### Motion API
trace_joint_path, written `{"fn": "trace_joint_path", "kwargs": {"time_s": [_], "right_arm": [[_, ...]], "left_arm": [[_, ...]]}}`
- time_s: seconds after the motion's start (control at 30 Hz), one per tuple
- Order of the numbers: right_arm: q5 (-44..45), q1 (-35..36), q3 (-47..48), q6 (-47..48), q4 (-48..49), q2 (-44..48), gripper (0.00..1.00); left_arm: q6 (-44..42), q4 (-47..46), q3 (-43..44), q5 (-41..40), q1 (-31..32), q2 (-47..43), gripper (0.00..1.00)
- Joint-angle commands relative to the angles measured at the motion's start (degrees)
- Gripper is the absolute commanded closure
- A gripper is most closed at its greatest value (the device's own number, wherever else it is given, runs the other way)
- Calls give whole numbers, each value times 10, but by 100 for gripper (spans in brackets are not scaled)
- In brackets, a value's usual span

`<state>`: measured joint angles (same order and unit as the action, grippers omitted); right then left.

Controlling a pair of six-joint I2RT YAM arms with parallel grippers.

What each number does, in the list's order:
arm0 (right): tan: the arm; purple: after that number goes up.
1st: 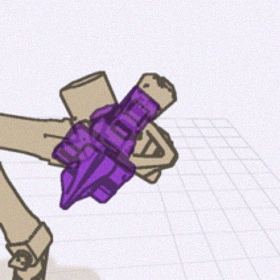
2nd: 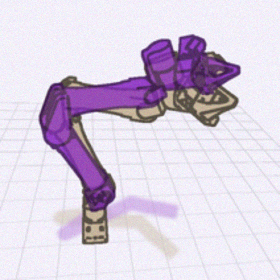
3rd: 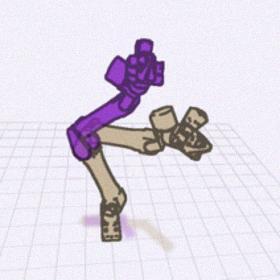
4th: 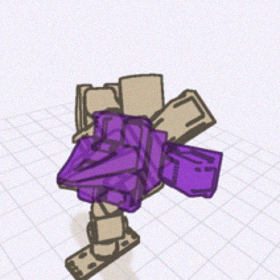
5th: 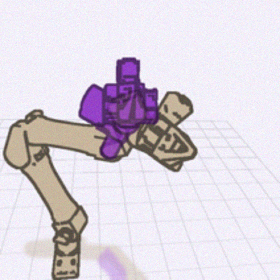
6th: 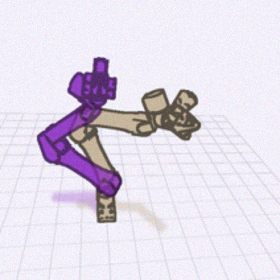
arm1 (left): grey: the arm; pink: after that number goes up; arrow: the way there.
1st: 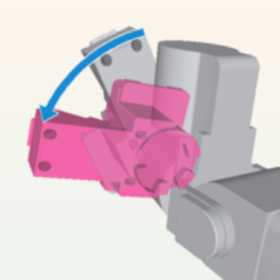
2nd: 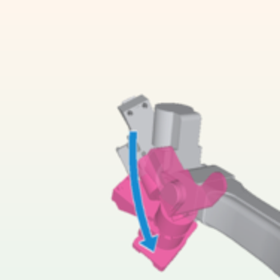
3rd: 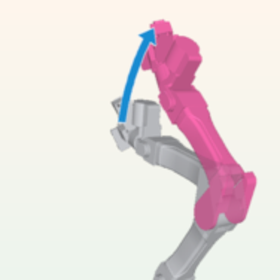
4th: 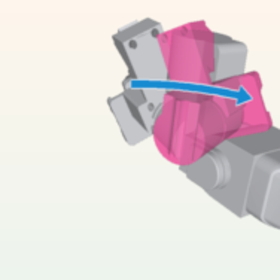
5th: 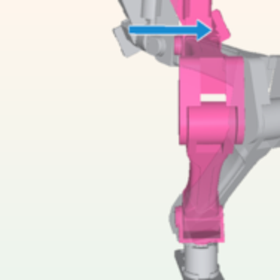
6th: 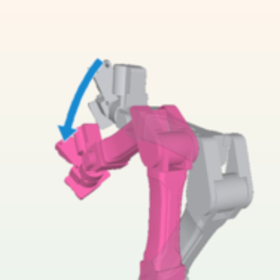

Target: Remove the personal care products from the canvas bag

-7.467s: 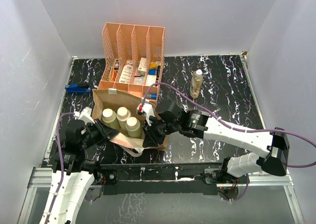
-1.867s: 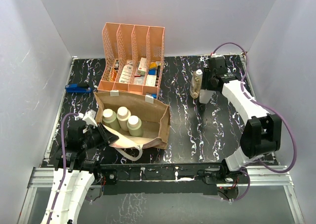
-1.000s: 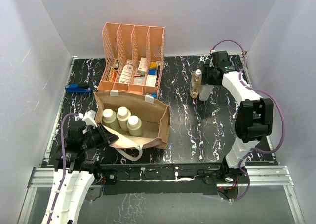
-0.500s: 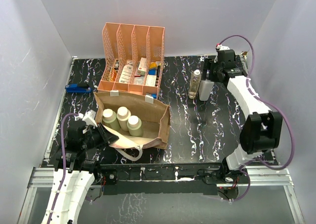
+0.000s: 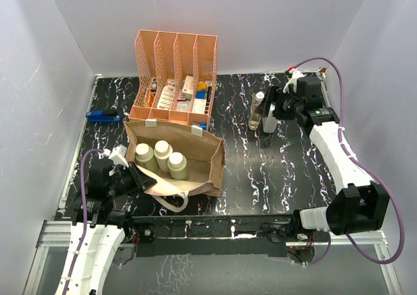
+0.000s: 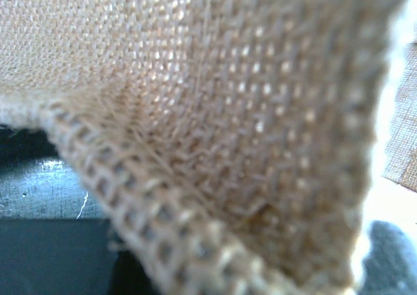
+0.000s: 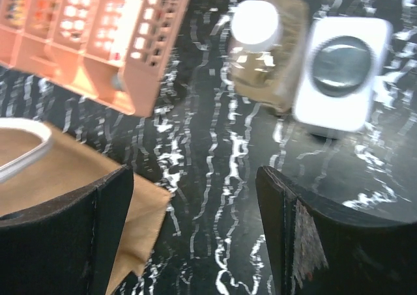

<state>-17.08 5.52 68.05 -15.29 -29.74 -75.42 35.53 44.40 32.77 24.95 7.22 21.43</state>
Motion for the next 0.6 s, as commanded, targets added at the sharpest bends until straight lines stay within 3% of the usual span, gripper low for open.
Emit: {"fn": "trace_joint_path", "kwargs": {"time_s": [0.0, 0.13, 0.3, 0.57], "right_arm": [[-103, 31, 57, -18, 6, 28, 21], [-94, 108, 111, -19, -3, 34, 17], [-48, 254, 170, -10, -1, 16, 12], [27, 456, 239, -3, 5, -64, 9]], "left_arm": [[-10, 18, -6, 18, 0, 0, 100], [-8, 20, -4, 14, 0, 7, 100], [-5, 17, -6, 12, 0, 2, 100], [-13, 13, -9, 28, 0, 6, 100]]}}
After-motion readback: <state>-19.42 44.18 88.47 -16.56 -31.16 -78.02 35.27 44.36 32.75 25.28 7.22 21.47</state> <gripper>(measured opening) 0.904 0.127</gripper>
